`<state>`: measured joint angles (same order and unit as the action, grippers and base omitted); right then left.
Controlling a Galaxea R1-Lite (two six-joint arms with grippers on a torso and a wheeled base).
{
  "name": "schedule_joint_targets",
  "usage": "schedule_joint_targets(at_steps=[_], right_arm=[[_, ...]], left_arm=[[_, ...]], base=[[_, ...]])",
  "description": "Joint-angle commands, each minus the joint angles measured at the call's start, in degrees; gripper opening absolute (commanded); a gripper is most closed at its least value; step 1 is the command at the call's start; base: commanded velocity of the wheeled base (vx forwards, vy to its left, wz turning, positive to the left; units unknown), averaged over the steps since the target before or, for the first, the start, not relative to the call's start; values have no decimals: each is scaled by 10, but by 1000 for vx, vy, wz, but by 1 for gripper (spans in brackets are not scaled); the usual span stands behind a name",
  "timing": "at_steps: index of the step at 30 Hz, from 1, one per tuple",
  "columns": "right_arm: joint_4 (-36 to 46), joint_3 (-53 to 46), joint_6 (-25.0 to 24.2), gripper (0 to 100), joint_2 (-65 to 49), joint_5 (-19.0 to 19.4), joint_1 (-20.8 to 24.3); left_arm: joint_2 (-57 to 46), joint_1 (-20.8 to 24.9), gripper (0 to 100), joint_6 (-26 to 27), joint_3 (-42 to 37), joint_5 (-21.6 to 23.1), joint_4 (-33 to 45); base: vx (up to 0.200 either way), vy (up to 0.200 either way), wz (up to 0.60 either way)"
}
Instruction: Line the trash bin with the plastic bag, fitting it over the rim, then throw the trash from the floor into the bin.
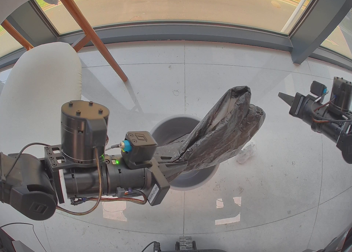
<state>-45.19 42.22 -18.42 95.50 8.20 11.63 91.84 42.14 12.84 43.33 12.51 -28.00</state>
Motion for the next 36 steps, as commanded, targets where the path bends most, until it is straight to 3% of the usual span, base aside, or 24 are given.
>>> schedule_joint_targets(at_steps=[1, 10, 19, 23, 31, 36], right_arm=[[-22, -6, -9, 0, 86, -19, 48], [-28, 11, -56, 0, 159, -21, 160], [-126, 38, -86, 0, 246, -22, 246], [-119, 76, -114, 0, 266, -27, 275], [-125, 117, -134, 0, 335, -30, 284], [-123, 154, -180, 0, 352, -30, 283]], left_arm=[[-19, -16, 0, -1, -2, 0, 0], [-25, -19, 0, -4, -6, -1, 1], [-24, -21, 0, -2, -7, -4, 0], [-24, -51, 0, 2, -7, -16, 0], [-18, -64, 0, 3, 9, -44, 0], [-13, -62, 0, 9, 12, -64, -1]], base=[[0, 0, 0], [0, 0, 0], [0, 0, 0], [0, 0, 0], [0, 0, 0], [0, 0, 0]])
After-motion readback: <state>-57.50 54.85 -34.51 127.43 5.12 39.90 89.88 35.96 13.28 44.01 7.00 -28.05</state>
